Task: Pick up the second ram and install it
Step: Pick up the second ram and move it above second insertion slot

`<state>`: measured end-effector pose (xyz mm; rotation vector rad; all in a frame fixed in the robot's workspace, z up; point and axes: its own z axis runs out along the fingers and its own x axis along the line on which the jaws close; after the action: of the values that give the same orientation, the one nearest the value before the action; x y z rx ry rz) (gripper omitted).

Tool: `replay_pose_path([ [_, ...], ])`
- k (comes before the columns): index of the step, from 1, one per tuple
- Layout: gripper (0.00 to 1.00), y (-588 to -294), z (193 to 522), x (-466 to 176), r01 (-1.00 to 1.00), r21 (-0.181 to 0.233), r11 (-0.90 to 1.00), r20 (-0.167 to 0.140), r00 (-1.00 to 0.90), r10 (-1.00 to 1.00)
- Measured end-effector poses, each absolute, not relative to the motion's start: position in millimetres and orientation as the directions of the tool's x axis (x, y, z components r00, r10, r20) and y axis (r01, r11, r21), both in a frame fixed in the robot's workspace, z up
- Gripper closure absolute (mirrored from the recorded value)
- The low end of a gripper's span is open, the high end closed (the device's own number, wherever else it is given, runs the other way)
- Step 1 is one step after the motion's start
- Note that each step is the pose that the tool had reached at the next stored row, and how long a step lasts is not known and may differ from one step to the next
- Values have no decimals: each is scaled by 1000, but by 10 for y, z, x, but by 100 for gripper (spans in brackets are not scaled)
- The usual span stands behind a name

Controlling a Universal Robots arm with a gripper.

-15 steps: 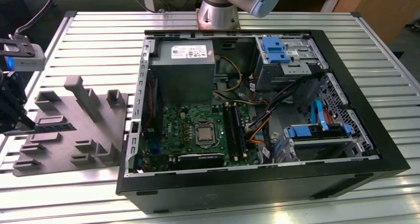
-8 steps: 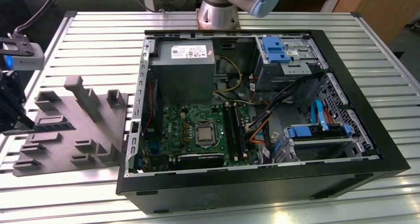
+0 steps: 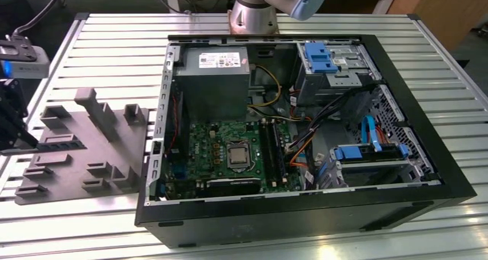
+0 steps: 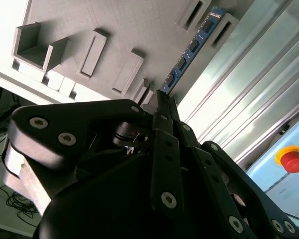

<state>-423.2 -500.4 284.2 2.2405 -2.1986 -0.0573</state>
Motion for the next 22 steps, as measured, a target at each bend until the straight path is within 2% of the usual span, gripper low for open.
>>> replay_pose_path([
  [22,89,-5003,3064,-4232,-999,26,-19,-25,19,-1000],
])
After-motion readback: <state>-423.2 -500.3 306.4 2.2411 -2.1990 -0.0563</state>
